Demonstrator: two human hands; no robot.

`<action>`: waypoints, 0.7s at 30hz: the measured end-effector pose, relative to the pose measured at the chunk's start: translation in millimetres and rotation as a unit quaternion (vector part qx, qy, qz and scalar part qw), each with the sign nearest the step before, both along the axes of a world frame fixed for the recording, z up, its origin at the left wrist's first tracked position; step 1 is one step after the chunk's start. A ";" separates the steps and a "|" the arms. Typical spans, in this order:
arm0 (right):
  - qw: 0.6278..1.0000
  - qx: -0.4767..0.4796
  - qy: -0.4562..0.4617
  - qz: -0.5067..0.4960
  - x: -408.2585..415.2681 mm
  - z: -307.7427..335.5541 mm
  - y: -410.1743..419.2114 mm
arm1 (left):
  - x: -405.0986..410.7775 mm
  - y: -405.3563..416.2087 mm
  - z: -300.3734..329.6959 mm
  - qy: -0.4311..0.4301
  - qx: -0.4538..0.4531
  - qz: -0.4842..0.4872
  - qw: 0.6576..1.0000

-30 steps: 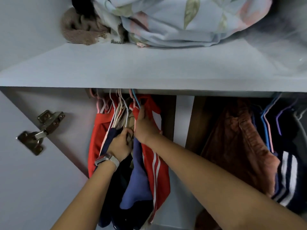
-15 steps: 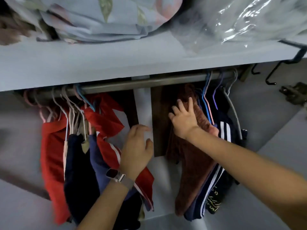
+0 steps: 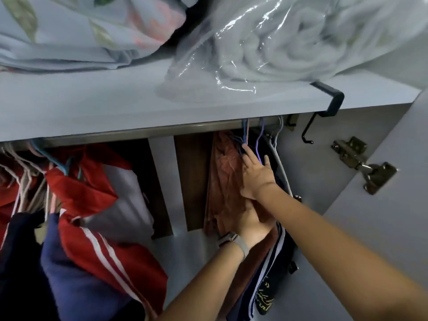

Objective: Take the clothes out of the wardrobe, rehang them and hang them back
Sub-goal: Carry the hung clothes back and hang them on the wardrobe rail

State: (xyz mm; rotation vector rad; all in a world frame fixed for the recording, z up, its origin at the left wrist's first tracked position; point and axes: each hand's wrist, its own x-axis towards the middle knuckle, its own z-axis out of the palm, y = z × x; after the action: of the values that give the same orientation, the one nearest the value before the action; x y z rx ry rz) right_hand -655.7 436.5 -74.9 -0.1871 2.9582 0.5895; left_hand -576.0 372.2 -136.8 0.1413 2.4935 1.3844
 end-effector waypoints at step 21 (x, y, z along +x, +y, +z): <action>0.989 -0.101 0.097 0.056 40.5 -37.6 43.2 | 28.5 -98.0 -30.8 0.007 -0.143 -0.123 0.982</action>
State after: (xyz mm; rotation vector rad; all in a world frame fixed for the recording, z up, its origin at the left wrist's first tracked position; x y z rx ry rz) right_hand -615.2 479.7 -112.4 -0.3340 3.2127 0.3346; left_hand -547.6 274.2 -167.5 0.3849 2.5505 0.9229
